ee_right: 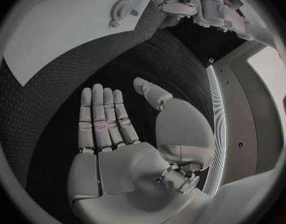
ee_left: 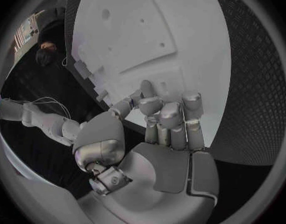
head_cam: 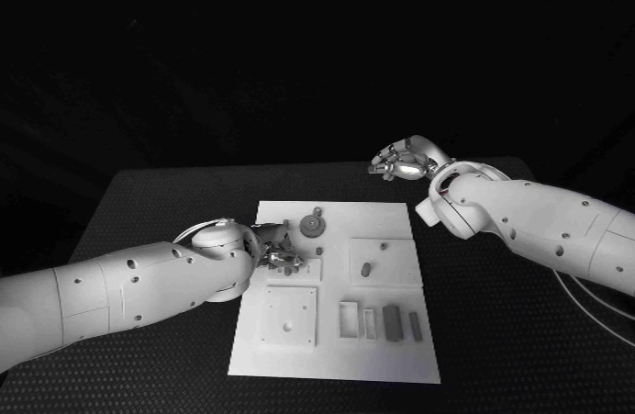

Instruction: Assemble the parts on the task board

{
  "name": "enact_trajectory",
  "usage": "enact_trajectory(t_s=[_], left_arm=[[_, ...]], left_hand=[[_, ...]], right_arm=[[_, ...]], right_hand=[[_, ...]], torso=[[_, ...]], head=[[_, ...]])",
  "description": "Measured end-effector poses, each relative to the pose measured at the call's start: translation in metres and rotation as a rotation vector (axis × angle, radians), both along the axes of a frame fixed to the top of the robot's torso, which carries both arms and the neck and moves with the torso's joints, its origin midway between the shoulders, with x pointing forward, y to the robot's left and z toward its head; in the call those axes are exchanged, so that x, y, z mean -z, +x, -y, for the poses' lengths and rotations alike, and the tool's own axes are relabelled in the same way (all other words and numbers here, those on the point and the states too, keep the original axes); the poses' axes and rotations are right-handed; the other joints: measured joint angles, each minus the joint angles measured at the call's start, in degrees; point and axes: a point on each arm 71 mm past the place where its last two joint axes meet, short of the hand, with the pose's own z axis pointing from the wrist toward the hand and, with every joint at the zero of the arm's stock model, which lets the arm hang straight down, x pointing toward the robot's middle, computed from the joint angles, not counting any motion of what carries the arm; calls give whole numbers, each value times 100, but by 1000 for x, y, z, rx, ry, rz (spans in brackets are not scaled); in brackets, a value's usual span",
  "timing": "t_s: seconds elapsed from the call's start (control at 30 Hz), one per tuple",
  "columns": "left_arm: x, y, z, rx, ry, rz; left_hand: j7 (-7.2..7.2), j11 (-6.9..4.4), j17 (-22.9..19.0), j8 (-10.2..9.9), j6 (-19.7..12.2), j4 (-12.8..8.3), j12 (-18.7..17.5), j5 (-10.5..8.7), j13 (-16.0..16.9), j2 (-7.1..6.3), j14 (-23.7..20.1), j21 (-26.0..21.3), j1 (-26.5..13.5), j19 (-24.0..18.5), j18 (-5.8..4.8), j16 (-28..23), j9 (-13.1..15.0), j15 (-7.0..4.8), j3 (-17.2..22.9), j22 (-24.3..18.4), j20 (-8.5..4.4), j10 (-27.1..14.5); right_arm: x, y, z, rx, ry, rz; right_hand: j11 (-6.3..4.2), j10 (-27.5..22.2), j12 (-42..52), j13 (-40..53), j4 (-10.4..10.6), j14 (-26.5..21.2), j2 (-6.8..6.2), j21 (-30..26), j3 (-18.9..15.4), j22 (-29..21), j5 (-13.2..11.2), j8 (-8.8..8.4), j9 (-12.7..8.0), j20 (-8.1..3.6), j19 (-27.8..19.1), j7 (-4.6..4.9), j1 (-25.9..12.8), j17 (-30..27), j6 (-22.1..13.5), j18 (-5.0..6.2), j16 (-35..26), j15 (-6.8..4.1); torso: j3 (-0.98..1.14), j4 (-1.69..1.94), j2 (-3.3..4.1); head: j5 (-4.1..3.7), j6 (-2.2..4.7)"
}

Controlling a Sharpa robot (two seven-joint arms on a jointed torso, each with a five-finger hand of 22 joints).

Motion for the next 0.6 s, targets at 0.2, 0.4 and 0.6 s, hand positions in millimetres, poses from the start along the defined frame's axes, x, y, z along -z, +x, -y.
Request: enact_trajectory(t_s=[0.2, 0.4, 0.6], left_arm=[[0, 0, 0, -1, 0, 0], [0, 0, 0, -1, 0, 0], [0, 0, 0, -1, 0, 0]], left_hand=[[-6, 0, 0, 32, -5, 31, 0, -455, -4, -58, 0, 0, -58, 0, 0, 0, -15, 0, 31, 0, 0, 0], [-6, -11, 0, 32, -6, 63, 0, -459, -7, -88, 0, 0, -88, 0, 0, 0, -15, 1, 32, -1, 0, -11], [-6, -20, 0, 32, -6, 78, 0, -459, -9, -109, -1, 0, -67, 0, -1, 0, -21, 1, 48, -1, 0, -20]], right_arm=[[0, 0, 0, 0, 0, 0], [0, 0, 1, 1, -1, 0], [0, 0, 1, 1, -1, 0]], right_hand=[[0, 0, 0, 0, 0, 0, 0, 0, 0, 2, 0, 0, 0, 0, 0, 0, 0, 0, 0, 0, 0, 0], [0, 0, 0, 0, 0, 0, 0, 0, 0, 5, 0, 0, 0, 0, 0, 0, 0, 0, 0, 0, 0, 0], [0, 0, 0, -5, 0, 0, 0, 0, 0, 5, 0, 0, 0, 0, 0, 4, 0, 0, -4, 0, 0, 0]], torso=[[0, 0, 1], [3, 0, 1], [3, 1, 1]], head=[[0, -1], [-3, -5], [-2, -6]])
